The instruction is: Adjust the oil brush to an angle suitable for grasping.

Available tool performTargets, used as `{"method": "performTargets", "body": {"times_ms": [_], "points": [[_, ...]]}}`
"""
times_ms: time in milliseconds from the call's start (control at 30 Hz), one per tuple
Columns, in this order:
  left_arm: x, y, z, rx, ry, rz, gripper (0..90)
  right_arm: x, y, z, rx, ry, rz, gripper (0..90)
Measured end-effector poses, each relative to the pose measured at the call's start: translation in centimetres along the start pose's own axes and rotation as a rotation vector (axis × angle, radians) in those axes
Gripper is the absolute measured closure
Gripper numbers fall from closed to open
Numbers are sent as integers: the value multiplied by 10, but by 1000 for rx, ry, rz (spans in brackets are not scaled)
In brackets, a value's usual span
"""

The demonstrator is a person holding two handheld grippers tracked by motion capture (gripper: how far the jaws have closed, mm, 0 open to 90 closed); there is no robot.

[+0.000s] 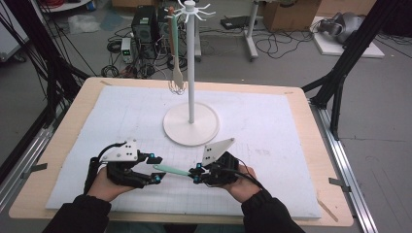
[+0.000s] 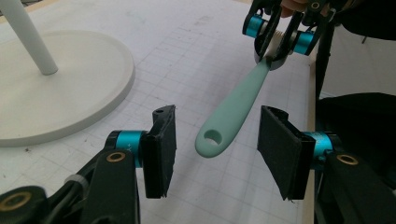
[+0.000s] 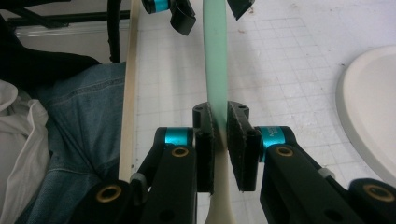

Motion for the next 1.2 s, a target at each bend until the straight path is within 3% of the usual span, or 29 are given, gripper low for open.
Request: {"method": "performTargets", "body": {"times_ms": [767,1200], "points": [[1,-1,-3,38,63,10,619,4,-3,4,-40,-15,1,816],[0,-1,-4,44,85,17,644,3,-3,5,-54,-20,-2,816]]}}
Point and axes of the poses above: each handheld gripper's, and its own axes: x roughly forward along the jaws, y roughly out of its underside, z roughly to its left, the point moved 3 cm from there along x, roughly forward along the jaws, and after that the axes turned 9 degrees about -y, right-handed, at the moved point
